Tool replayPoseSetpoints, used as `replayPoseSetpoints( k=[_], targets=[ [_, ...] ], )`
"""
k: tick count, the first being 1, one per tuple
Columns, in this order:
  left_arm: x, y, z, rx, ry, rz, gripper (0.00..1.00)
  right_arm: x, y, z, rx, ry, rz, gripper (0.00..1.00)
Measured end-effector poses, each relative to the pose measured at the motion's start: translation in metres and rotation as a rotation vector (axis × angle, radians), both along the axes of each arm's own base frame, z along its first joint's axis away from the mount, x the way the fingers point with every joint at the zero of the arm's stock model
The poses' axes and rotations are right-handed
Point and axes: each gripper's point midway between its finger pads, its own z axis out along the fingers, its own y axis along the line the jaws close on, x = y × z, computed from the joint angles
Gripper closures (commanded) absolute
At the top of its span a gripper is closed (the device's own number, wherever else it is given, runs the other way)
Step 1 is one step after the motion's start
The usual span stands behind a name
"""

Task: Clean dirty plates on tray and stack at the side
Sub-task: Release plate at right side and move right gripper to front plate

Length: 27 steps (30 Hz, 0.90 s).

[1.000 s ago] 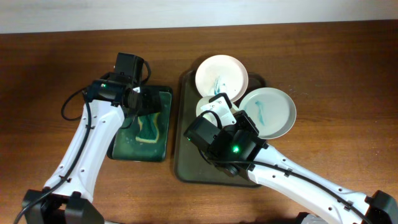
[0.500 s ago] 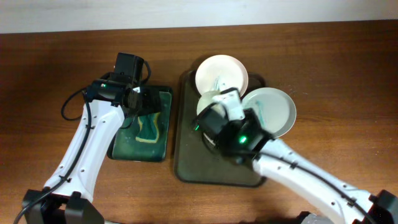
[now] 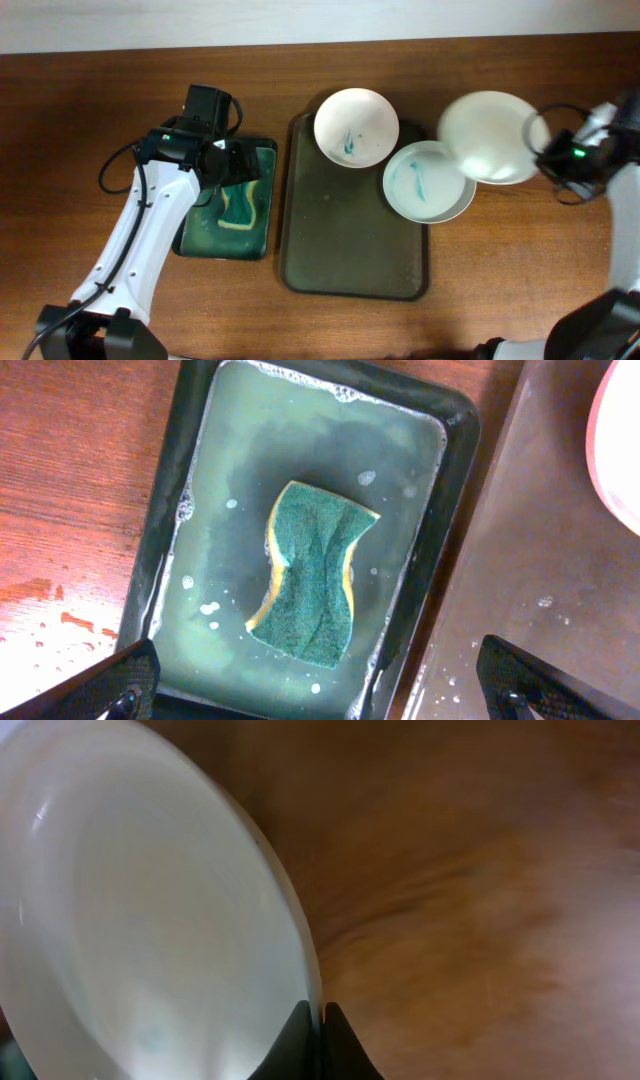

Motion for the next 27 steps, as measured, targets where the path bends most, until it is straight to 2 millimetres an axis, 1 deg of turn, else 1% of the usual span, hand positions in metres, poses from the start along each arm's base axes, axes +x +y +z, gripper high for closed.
replayPoseSetpoints(
  k=[2, 3, 4, 5, 7, 8, 9, 10, 12, 14, 15, 16, 17, 18, 19, 21, 22, 23, 24, 26, 27],
  targets=[
    [0.000, 0.000, 0.000, 0.000, 0.000, 0.000, 0.01, -0.017, -0.042, -0.022, 0.036, 0.057, -0.135, 0.96],
    [0.000, 0.000, 0.000, 0.000, 0.000, 0.000, 0.01, -0.022, -0.052, -0.029, 0.042, 0.079, -0.168, 0.96],
    [0.000, 0.000, 0.000, 0.000, 0.000, 0.000, 0.01, -0.034, -0.068, -0.045, 0.057, 0.137, -0.224, 0.96],
    [0.000, 0.000, 0.000, 0.000, 0.000, 0.000, 0.01, -0.044, -0.076, -0.058, 0.067, 0.189, -0.253, 0.96],
    [0.000, 0.000, 0.000, 0.000, 0.000, 0.000, 0.01, -0.057, -0.083, -0.086, 0.073, 0.298, -0.278, 0.96],
    [0.000, 0.000, 0.000, 0.000, 0.000, 0.000, 0.01, -0.059, -0.084, -0.095, 0.070, 0.328, -0.279, 0.85],
    [0.000, 0.000, 0.000, 0.000, 0.000, 0.000, 0.01, -0.062, -0.085, -0.103, 0.067, 0.357, -0.282, 0.64],
    [0.000, 0.000, 0.000, 0.000, 0.000, 0.000, 0.01, -0.064, -0.087, -0.110, 0.066, 0.380, -0.290, 0.52],
    [0.000, 0.000, 0.000, 0.000, 0.000, 0.000, 0.00, -0.064, -0.090, -0.112, 0.050, 0.385, -0.291, 0.47],
    [0.000, 0.000, 0.000, 0.000, 0.000, 0.000, 0.01, -0.060, -0.090, -0.109, 0.050, 0.362, -0.281, 0.43],
    [0.000, 0.000, 0.000, 0.000, 0.000, 0.000, 0.01, -0.052, -0.085, -0.104, 0.068, 0.317, -0.247, 0.41],
    [0.000, 0.000, 0.000, 0.000, 0.000, 0.000, 0.01, -0.045, -0.079, -0.096, 0.083, 0.276, -0.211, 0.40],
    [0.000, 0.000, 0.000, 0.000, 0.000, 0.000, 0.01, -0.037, -0.069, -0.085, 0.092, 0.225, -0.155, 0.40],
    [0.000, 0.000, 0.000, 0.000, 0.000, 0.000, 0.01, -0.033, -0.063, -0.079, 0.097, 0.202, -0.127, 0.41],
    [0.000, 0.000, 0.000, 0.000, 0.000, 0.000, 0.01, -0.018, -0.037, -0.058, 0.093, 0.123, -0.005, 0.43],
    [0.000, 0.000, 0.000, 0.000, 0.000, 0.000, 0.01, -0.004, -0.003, -0.040, 0.067, 0.068, 0.153, 0.46],
    [0.000, 0.000, 0.000, 0.000, 0.000, 0.000, 0.01, 0.006, 0.023, -0.037, 0.036, 0.057, 0.261, 0.46],
    [0.000, 0.000, 0.000, 0.000, 0.000, 0.000, 0.01, 0.012, 0.039, -0.038, 0.010, 0.061, 0.327, 0.46],
    [0.000, 0.000, 0.000, 0.000, 0.000, 0.000, 0.01, 0.017, 0.052, -0.040, -0.009, 0.065, 0.375, 0.47],
    [0.000, 0.000, 0.000, -0.001, 0.001, 0.000, 0.01, 0.031, 0.076, -0.050, -0.104, 0.083, 0.479, 0.52],
    [0.000, 0.000, 0.000, 0.000, 0.000, 0.000, 0.00, 0.033, 0.082, -0.057, -0.141, 0.104, 0.509, 0.54]
  ],
)
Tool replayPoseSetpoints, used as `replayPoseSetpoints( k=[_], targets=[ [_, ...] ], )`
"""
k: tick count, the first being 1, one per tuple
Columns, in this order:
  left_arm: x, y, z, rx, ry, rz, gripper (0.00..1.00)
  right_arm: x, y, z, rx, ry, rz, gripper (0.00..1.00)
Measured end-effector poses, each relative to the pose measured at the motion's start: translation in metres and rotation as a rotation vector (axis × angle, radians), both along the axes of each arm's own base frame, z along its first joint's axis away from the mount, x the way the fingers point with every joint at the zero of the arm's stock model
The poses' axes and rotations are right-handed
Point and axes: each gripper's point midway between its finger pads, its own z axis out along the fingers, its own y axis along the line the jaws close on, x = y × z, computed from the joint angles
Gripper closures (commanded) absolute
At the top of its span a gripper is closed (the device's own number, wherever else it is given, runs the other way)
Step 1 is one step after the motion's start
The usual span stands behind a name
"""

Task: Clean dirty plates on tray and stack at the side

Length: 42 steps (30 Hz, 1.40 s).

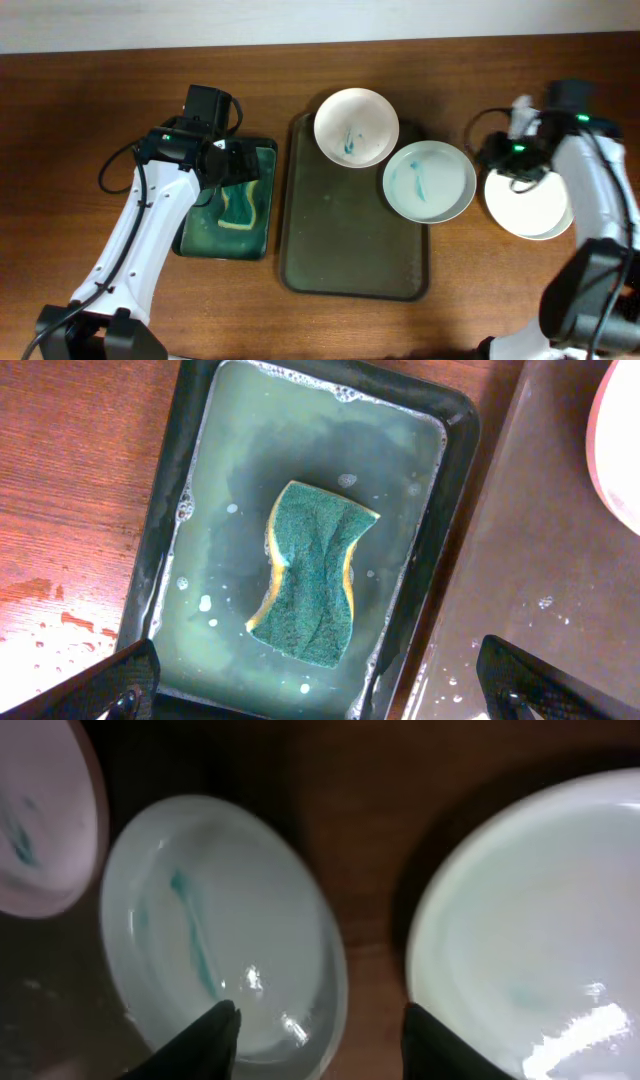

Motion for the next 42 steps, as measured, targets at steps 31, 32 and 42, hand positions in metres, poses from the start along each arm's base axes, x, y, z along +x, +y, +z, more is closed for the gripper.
replayPoseSetpoints(
  k=[31, 32, 42],
  targets=[
    [0.000, 0.000, 0.000, 0.000, 0.000, 0.000, 0.01, -0.071, 0.162, -0.062, -0.032, 0.253, 0.310, 0.96],
    [0.000, 0.000, 0.000, 0.000, 0.001, 0.000, 0.00, -0.071, 0.164, -0.067, -0.026, 0.248, 0.290, 0.96],
    [0.000, -0.003, 0.000, -0.018, 0.003, -0.005, 0.16, -0.065, 0.168, -0.077, -0.015, 0.203, 0.277, 0.68]
  ],
)
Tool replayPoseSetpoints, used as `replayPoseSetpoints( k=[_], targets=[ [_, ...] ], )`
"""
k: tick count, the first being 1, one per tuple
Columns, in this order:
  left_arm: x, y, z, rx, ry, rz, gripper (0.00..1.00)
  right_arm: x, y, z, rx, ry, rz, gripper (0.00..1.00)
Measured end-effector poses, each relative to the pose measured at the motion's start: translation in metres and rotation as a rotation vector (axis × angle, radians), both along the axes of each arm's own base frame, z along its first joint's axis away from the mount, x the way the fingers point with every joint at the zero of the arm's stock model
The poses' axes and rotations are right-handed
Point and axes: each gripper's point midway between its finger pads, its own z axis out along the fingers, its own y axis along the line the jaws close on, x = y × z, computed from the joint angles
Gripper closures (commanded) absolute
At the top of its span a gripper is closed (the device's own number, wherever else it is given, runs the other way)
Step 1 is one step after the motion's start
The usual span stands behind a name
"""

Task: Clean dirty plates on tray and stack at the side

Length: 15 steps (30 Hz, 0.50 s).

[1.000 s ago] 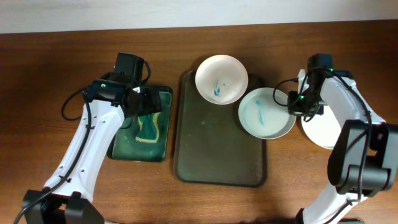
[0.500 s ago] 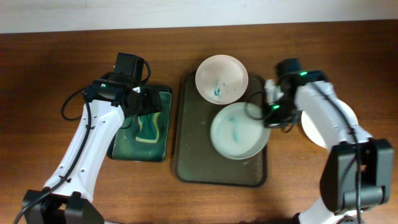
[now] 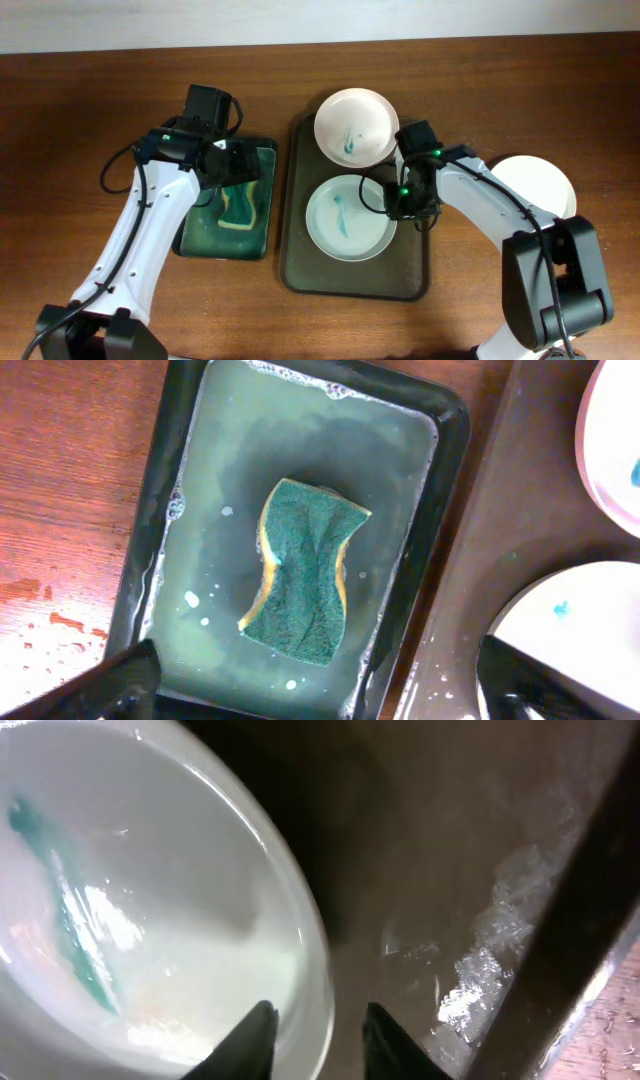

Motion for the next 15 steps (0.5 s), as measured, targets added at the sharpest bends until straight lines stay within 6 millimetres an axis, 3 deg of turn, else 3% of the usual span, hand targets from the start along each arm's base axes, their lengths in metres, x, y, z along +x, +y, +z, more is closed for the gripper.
replayPoseSetpoints(
  k=[3, 4, 7, 10, 12, 15],
  targets=[
    [0.002, -0.001, -0.005, -0.002, -0.005, -0.001, 0.39, 0.000, -0.001, 0.001, -0.002, 0.000, 0.018, 0.68],
    [0.004, -0.001, -0.015, -0.002, -0.007, -0.003, 0.44, 0.001, -0.001, 0.005, 0.000, -0.012, 0.024, 0.68],
    [0.002, -0.001, -0.059, 0.008, 0.045, -0.006, 0.57, 0.003, -0.002, 0.017, -0.002, -0.050, 0.033, 0.68],
    [-0.011, 0.001, -0.112, 0.025, 0.151, -0.005, 0.61, 0.005, -0.003, 0.031, 0.000, -0.093, 0.052, 0.67],
    [-0.020, 0.003, -0.129, 0.037, 0.209, -0.004, 0.67, 0.004, -0.004, 0.033, -0.003, -0.094, 0.056, 0.67],
    [-0.021, 0.003, -0.138, 0.043, 0.238, -0.005, 1.00, 0.001, -0.004, 0.032, -0.007, -0.083, 0.064, 0.67]
  ],
)
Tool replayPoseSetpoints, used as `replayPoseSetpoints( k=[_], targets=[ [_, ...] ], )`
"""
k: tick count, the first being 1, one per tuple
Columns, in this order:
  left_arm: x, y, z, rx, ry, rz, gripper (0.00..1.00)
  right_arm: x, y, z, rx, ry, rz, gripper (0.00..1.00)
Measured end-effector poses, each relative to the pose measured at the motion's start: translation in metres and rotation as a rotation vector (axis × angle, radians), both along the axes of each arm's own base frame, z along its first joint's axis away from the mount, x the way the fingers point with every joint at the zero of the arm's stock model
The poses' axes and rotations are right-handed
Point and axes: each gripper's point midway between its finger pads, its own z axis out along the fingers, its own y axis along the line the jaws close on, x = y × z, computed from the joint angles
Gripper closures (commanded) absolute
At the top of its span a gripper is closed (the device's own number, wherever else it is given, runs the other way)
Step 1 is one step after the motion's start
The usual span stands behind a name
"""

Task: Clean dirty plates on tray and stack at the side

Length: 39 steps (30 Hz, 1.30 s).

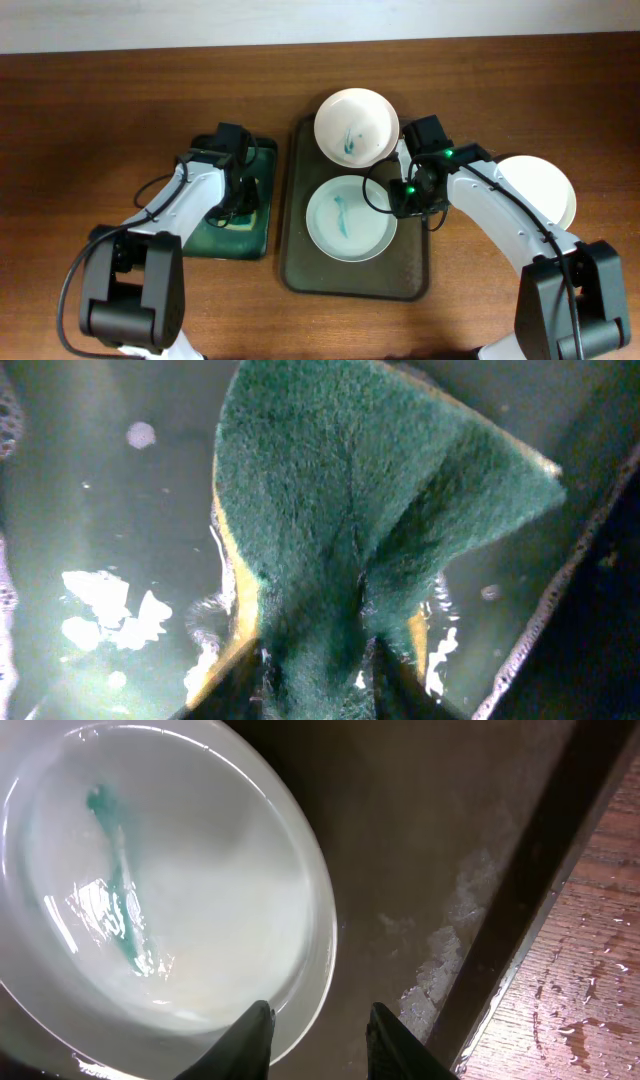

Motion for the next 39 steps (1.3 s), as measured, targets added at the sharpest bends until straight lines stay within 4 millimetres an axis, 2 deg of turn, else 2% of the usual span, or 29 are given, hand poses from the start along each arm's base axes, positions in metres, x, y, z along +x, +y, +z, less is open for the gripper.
replayPoseSetpoints(
  k=[3, 6, 7, 9, 10, 12, 13, 17, 19, 23, 25, 26, 27, 32, 34, 36, 39],
  targets=[
    [0.000, 0.000, -0.008, 0.005, 0.024, 0.000, 1.00, 0.000, 0.000, 0.000, 0.000, -0.001, 0.005, 0.67],
    [-0.004, 0.001, -0.005, 0.011, 0.052, 0.000, 1.00, 0.000, -0.001, 0.000, -0.007, -0.003, 0.005, 0.67],
    [-0.007, 0.002, -0.002, 0.014, 0.074, 0.002, 0.90, 0.001, -0.002, 0.000, -0.011, -0.005, 0.004, 0.67],
    [-0.013, 0.004, 0.006, 0.019, 0.116, 0.005, 0.61, 0.001, -0.003, 0.000, -0.017, -0.006, 0.003, 0.67],
    [-0.011, 0.004, 0.012, 0.017, 0.114, 0.002, 0.53, 0.001, -0.003, 0.000, -0.020, -0.006, 0.003, 0.67],
    [-0.001, 0.003, 0.023, 0.009, 0.077, 0.003, 0.42, 0.001, -0.004, 0.000, -0.021, -0.006, 0.002, 0.67],
    [0.009, 0.002, 0.033, 0.006, 0.032, 0.000, 0.41, 0.000, -0.004, -0.001, -0.025, -0.001, 0.002, 0.67],
    [0.020, 0.007, 0.042, 0.031, -0.023, 0.004, 0.57, -0.005, -0.005, -0.001, -0.030, 0.016, 0.003, 0.65],
    [0.032, 0.007, 0.038, 0.033, -0.084, 0.003, 0.57, -0.005, -0.006, -0.001, -0.030, 0.017, 0.003, 0.63],
    [0.022, 0.008, 0.017, 0.031, -0.070, 0.001, 0.61, -0.010, -0.007, -0.002, -0.038, 0.037, 0.003, 0.62],
    [0.011, 0.007, 0.005, 0.020, -0.040, -0.002, 0.73, -0.011, -0.008, -0.002, -0.040, 0.043, 0.003, 0.62],
    [0.006, 0.006, -0.002, 0.011, -0.028, -0.002, 0.89, -0.011, -0.008, -0.002, -0.040, 0.043, 0.003, 0.62],
    [0.005, 0.005, -0.004, 0.005, -0.025, -0.007, 1.00, -0.011, -0.008, -0.002, -0.040, 0.043, 0.003, 0.62],
    [0.006, 0.003, -0.005, 0.000, -0.030, -0.040, 1.00, -0.011, -0.008, -0.002, -0.040, 0.043, 0.003, 0.62],
    [0.004, 0.003, -0.001, 0.003, -0.003, -0.054, 0.82, -0.011, -0.008, -0.002, -0.040, 0.042, 0.003, 0.62],
    [-0.001, 0.003, 0.006, 0.005, 0.056, -0.063, 0.47, -0.011, -0.008, -0.002, -0.040, 0.041, 0.003, 0.62],
    [0.009, -0.001, 0.035, -0.002, 0.061, -0.077, 0.28, -0.010, -0.008, -0.002, -0.040, 0.041, 0.000, 0.61]
  ],
)
